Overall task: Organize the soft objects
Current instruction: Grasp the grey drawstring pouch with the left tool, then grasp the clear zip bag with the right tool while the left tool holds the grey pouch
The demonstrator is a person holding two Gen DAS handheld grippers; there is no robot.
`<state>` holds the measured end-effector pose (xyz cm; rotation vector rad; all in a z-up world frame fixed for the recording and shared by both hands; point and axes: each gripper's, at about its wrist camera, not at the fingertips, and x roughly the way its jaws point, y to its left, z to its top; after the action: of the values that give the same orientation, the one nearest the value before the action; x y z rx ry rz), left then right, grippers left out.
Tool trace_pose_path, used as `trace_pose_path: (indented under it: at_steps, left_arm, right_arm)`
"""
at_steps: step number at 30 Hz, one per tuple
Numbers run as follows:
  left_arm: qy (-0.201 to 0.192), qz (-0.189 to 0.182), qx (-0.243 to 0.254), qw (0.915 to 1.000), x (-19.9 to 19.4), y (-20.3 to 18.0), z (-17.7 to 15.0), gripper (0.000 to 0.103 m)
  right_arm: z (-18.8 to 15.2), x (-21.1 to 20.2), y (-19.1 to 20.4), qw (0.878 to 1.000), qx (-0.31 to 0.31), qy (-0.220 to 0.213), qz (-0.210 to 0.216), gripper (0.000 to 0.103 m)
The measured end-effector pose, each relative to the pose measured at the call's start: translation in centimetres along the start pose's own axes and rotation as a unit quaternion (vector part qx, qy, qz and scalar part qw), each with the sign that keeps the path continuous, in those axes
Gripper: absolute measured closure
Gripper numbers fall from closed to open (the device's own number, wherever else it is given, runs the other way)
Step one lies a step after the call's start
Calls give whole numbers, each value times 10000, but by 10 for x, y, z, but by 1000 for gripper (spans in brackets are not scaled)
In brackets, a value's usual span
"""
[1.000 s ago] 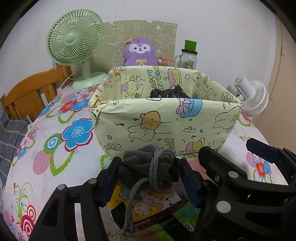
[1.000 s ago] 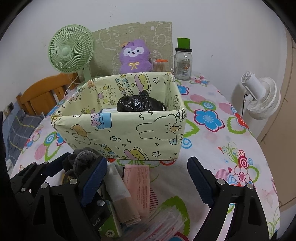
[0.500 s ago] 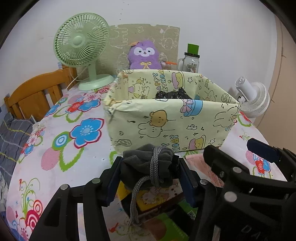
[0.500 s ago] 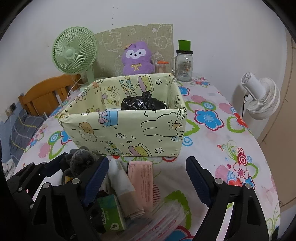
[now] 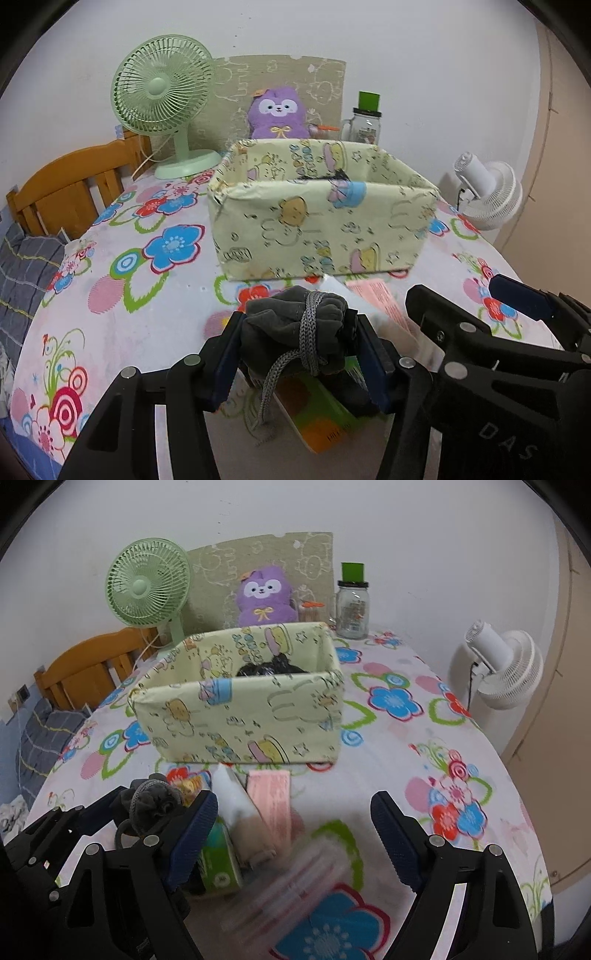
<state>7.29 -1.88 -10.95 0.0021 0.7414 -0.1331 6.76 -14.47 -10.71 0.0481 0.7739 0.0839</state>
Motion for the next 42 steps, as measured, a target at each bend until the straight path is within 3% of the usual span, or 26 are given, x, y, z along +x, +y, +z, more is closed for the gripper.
trace_pose_path:
  at_steps: [11,26,34,42]
  left_arm:
    - [18,111,-19,9999,-10,-10,-22,43]
    - [108,376,136,9991,0,-17,-33,44]
    - [182,364,138,9991,6,-17,-30,44]
    - [214,281,123,9993,7,-17,-26,44]
  right_arm:
    - [-22,-8,-6,9997,182,158,-42,29]
    - [-34,18,-13,9958,581,710,-65,33]
    - [-33,30,-14,9926,784,866,331,54]
    - [-26,29,-7,9955,595,704,200,78]
